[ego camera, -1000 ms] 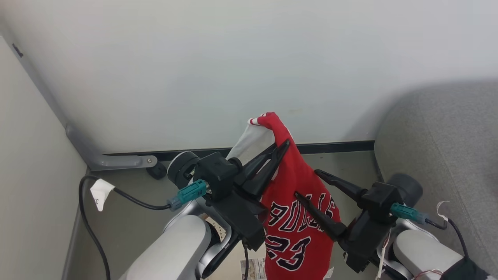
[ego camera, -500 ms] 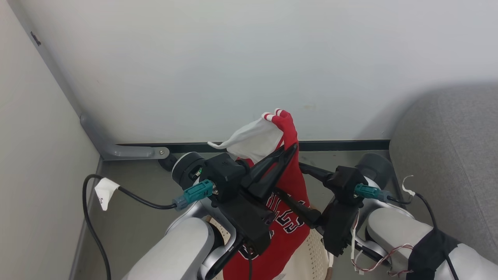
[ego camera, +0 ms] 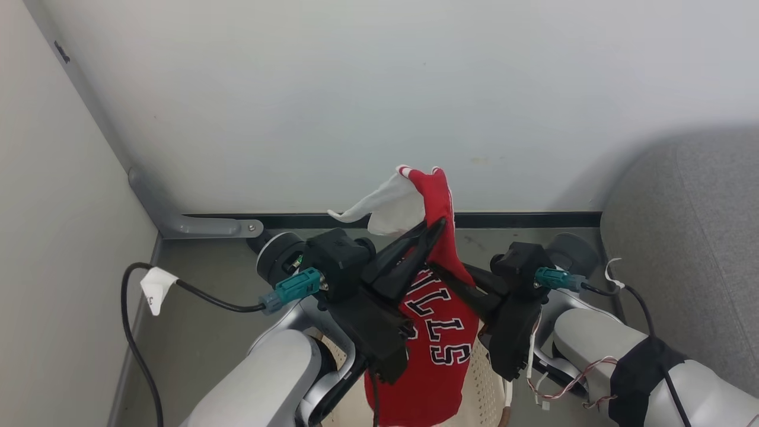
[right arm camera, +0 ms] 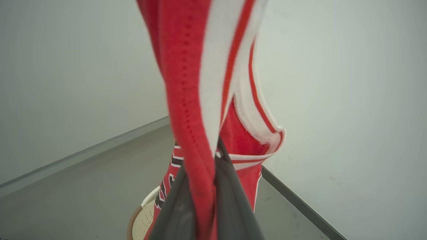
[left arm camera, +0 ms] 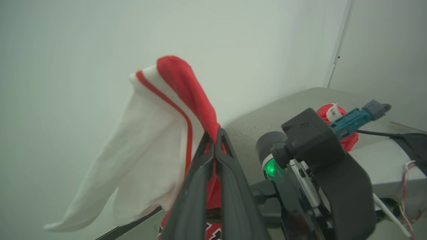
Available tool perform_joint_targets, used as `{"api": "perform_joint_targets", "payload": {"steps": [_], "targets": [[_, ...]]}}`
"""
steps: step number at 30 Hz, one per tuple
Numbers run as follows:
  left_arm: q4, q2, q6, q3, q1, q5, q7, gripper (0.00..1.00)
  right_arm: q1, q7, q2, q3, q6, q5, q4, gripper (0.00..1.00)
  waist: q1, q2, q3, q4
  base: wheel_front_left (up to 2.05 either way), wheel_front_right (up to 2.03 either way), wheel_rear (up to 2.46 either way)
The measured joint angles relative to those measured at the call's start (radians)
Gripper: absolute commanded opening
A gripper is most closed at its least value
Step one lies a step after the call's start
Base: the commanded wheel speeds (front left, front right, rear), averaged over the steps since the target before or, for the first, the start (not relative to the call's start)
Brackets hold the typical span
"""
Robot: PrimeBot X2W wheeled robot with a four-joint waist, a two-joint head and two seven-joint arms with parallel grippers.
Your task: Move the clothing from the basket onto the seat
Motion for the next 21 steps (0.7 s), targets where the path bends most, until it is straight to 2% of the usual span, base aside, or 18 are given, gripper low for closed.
{"api": "perform_joint_targets", "payload": {"steps": [6,7,9,10,11,21], "targets": [[0.003,0.021,0.017,0.018,0.005,-0.007,0.003,0.00,0.001,-0.021,0.008,-0.003,0.000,0.055,0.019,0.00,0.0000,0.0000,-0.007,-0.019,0.00,0.00,0.00],[0.006,0.019,0.023,0.017,0.006,-0.009,0.006,0.16,0.003,-0.023,0.005,-0.005,0.000,0.065,0.019,0.00,0.0000,0.0000,-0.008,-0.021,0.00,0.00,0.00],[0.008,0.020,0.024,0.018,0.012,-0.009,0.009,0.55,0.010,-0.024,0.000,-0.011,0.000,0.080,0.019,0.00,0.0000,0.0000,-0.011,-0.026,0.00,0.00,0.00],[0.008,0.021,0.026,0.018,0.016,-0.009,0.010,0.95,0.013,-0.025,-0.002,-0.014,0.000,0.087,0.019,0.00,0.0000,0.0000,-0.012,-0.029,0.00,0.00,0.00],[0.010,0.022,0.032,0.019,0.023,-0.010,0.012,1.00,0.014,-0.030,-0.003,-0.016,0.000,0.097,0.018,0.00,0.0000,0.0000,-0.013,-0.031,0.00,0.00,0.00],[-0.004,0.062,0.049,0.022,0.078,-0.012,0.014,1.00,0.034,-0.035,-0.030,-0.070,0.000,0.142,0.021,0.00,0.0000,-0.0001,-0.022,-0.063,0.00,0.00,0.00]]}}
